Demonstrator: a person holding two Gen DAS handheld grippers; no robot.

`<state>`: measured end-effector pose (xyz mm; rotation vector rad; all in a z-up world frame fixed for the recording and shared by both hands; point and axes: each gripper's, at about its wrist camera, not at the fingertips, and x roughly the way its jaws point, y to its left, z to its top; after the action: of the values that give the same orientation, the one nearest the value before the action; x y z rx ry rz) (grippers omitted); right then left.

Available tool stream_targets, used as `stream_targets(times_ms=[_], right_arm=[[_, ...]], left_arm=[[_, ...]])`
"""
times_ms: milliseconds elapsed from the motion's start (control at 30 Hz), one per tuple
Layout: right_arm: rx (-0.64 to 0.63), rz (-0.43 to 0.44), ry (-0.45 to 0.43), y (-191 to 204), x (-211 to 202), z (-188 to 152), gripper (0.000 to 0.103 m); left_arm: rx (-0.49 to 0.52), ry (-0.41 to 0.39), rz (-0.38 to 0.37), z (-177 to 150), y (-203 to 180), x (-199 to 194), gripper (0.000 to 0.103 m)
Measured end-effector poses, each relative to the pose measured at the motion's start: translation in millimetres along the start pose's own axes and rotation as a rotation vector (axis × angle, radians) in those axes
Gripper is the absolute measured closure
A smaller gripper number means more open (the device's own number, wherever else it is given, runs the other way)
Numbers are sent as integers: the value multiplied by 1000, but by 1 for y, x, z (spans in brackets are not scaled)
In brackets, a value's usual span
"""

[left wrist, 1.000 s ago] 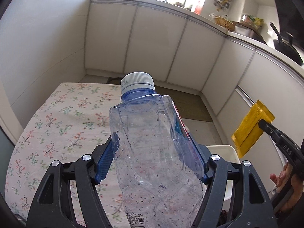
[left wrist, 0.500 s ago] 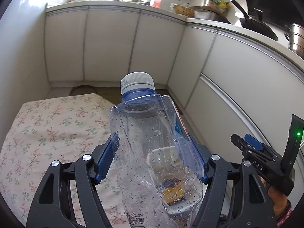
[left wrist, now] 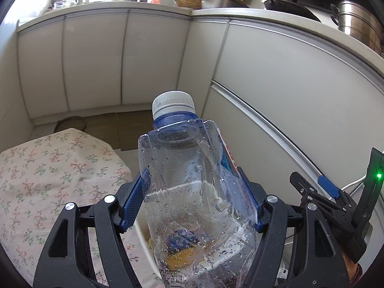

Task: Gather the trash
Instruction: 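Open the right tool to drop the packet while the left tool releases the bottle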

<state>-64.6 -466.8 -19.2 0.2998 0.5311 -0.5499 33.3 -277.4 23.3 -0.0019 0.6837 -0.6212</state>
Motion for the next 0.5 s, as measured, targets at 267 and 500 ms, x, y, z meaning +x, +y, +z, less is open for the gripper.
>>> stream_targets(times_ms=[267, 500], right_arm=[[34, -70, -10, -24, -1, -1, 8], [58, -124, -37, -33, -2, 1, 7]], left_arm=[[35, 37, -34, 0, -28, 31, 35], [41, 76, -27, 1, -37, 64, 24]])
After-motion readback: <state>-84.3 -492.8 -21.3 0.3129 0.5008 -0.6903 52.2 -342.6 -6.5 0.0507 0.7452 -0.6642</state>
